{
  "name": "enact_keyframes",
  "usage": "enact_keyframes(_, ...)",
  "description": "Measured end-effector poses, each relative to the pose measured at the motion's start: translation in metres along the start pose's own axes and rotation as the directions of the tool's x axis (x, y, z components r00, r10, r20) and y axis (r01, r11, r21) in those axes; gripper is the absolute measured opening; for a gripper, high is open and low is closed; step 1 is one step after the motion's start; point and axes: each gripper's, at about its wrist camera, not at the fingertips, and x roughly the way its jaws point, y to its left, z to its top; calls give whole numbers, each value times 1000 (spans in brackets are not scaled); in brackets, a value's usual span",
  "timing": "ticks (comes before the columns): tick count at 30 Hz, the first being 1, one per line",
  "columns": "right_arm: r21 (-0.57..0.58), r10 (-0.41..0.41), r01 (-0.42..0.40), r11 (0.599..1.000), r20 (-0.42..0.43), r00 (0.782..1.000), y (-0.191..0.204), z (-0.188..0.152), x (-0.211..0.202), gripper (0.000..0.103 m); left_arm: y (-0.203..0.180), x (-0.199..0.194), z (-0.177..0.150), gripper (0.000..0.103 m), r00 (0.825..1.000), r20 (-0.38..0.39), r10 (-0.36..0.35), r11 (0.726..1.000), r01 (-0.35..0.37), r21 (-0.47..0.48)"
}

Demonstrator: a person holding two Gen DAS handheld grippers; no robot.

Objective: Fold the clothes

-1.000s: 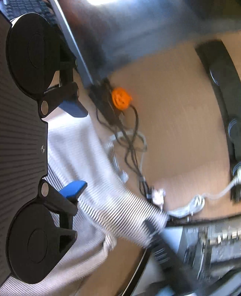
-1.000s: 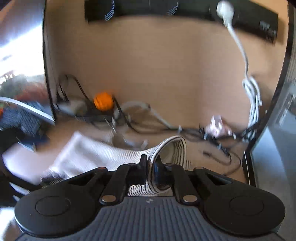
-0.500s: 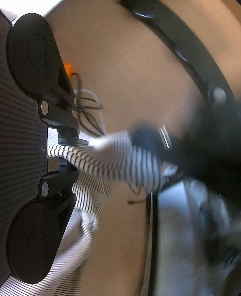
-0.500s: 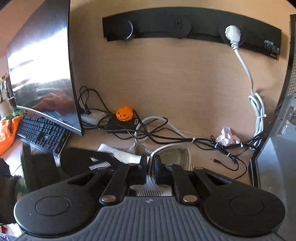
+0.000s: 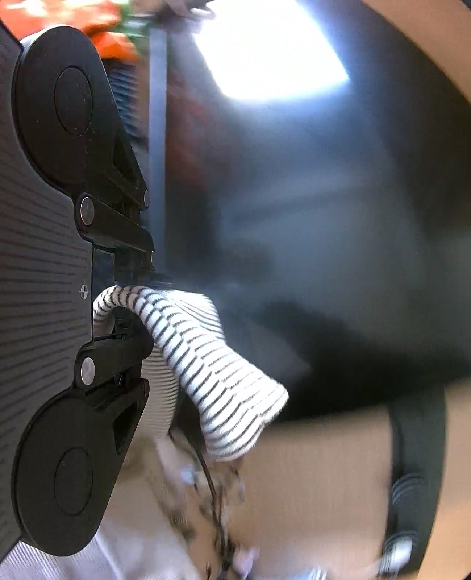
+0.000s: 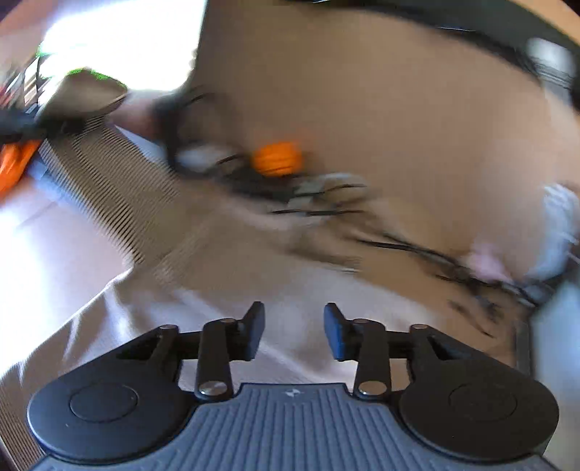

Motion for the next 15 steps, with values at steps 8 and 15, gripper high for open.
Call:
enact_keyframes(8, -269, 15, -22, 963, -25, 1000, 101, 23, 75, 59, 56, 42, -33, 10, 988, -153, 27, 989, -49, -139)
enact_keyframes(15, -167, -128, 138, 976, 68, 989, 58, 22, 41, 7, 66, 51, -32, 33, 981, -191, -25, 987, -6, -158)
